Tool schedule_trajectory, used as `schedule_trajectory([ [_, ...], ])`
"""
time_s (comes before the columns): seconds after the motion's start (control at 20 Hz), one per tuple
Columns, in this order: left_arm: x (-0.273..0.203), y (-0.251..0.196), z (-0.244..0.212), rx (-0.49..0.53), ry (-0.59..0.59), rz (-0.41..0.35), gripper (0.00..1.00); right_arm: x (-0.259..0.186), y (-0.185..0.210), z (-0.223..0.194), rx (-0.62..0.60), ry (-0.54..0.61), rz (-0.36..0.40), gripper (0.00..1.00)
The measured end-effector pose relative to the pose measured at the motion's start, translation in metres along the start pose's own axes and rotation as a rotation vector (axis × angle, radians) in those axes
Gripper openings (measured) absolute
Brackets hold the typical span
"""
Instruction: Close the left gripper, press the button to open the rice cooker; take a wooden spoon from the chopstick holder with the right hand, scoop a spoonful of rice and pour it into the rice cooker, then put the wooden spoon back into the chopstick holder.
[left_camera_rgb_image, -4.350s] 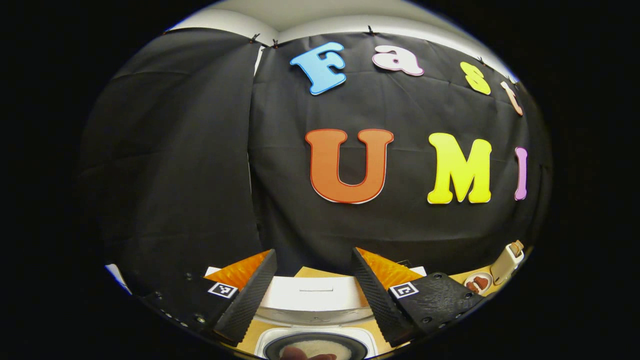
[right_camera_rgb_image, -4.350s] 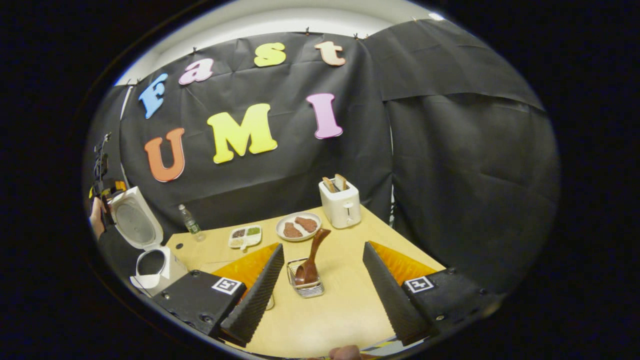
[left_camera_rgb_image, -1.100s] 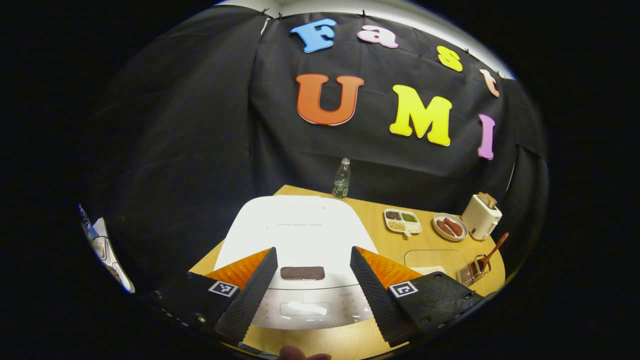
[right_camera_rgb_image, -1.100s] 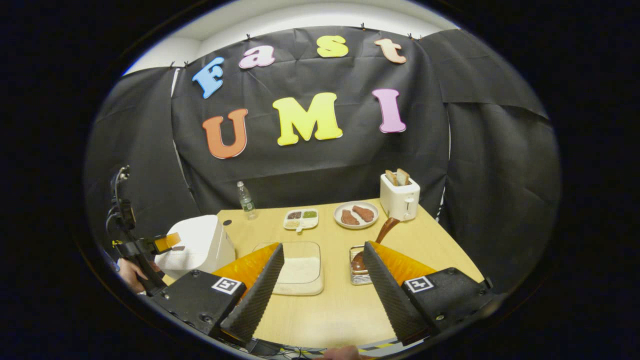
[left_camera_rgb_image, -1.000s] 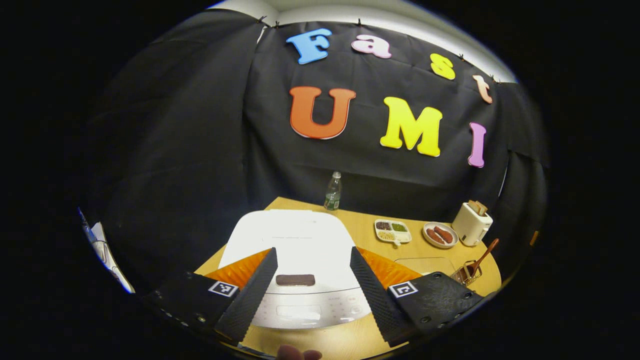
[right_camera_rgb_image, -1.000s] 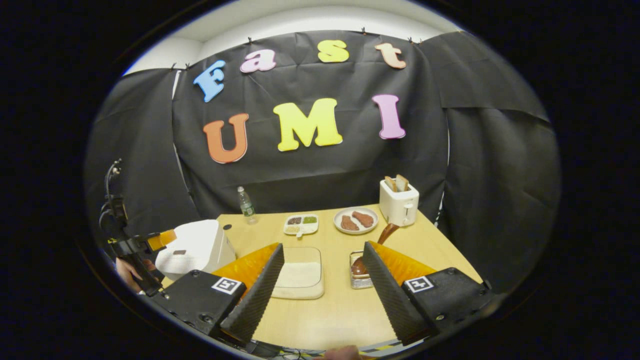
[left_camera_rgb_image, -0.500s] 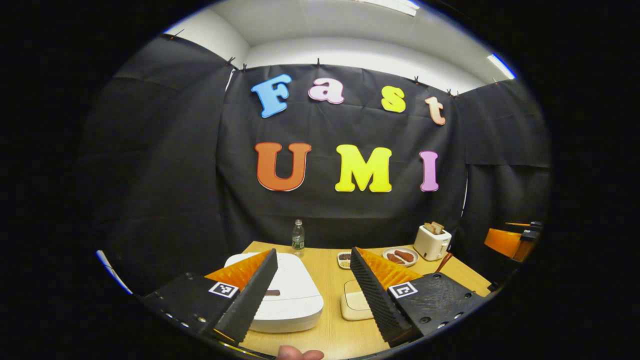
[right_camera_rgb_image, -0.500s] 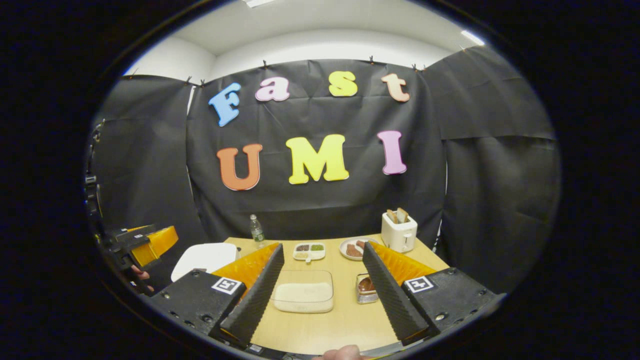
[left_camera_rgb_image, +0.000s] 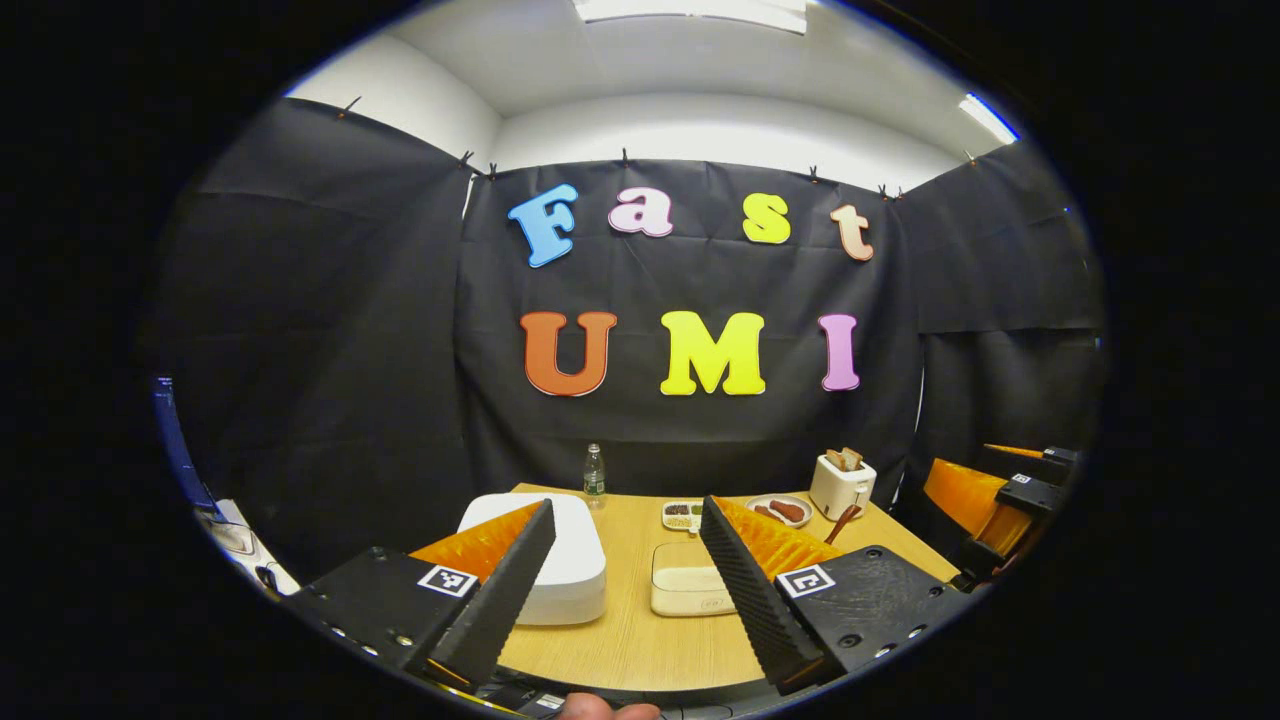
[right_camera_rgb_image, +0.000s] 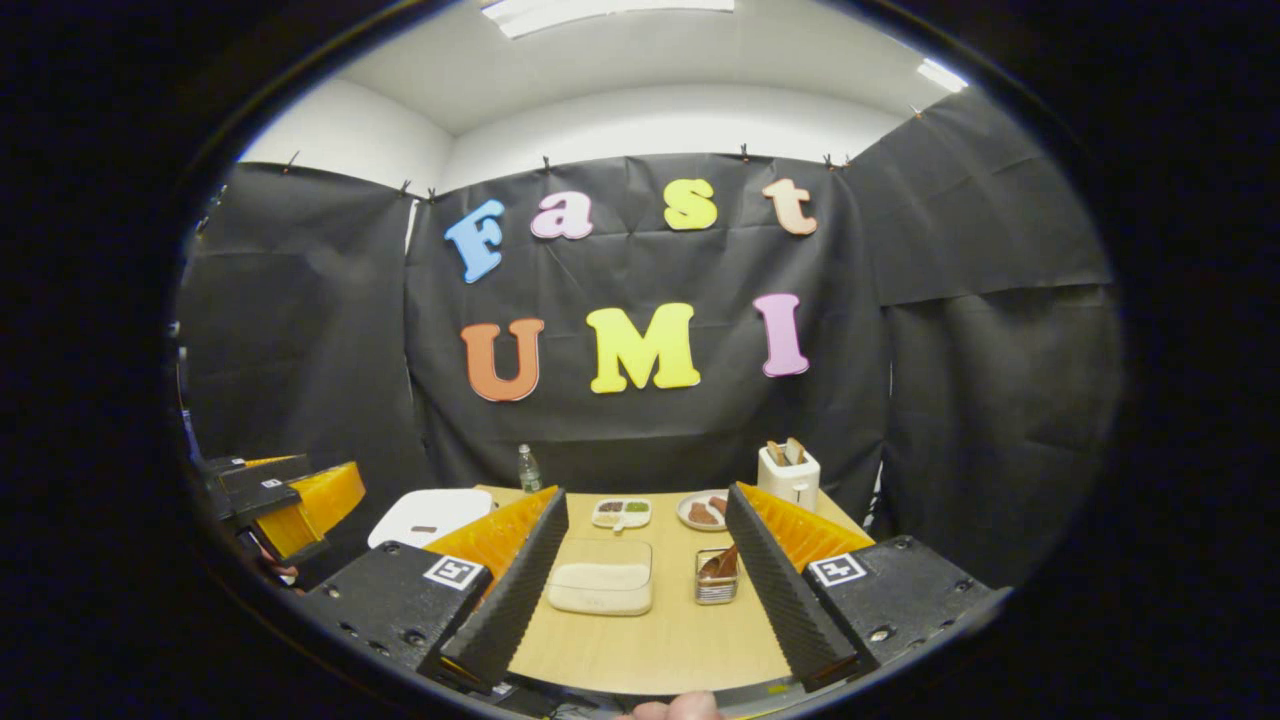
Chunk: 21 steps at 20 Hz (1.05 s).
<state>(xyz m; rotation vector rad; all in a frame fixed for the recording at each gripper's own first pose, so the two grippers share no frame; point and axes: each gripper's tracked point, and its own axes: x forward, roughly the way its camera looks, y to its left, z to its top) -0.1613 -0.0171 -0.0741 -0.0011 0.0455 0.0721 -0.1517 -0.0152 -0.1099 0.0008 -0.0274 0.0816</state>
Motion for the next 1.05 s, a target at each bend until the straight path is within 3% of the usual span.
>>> schedule_trajectory([
  [0.35, -0.027, -0.015, 0.008, 0.003, -0.013, 0.009, 0.94, -0.030, -0.014, 0.000, 0.007, 0.001, -0.008, 0.99],
  [0.75, -0.023, -0.016, 0.020, -0.023, -0.046, -0.045, 0.94, -0.030, -0.012, 0.003, -0.002, -0.009, -0.034, 0.99],
  [1.05, -0.014, -0.007, 0.025, -0.006, -0.060, -0.044, 0.94, -0.025, -0.003, 0.007, -0.009, -0.015, -0.042, 0.99],
])
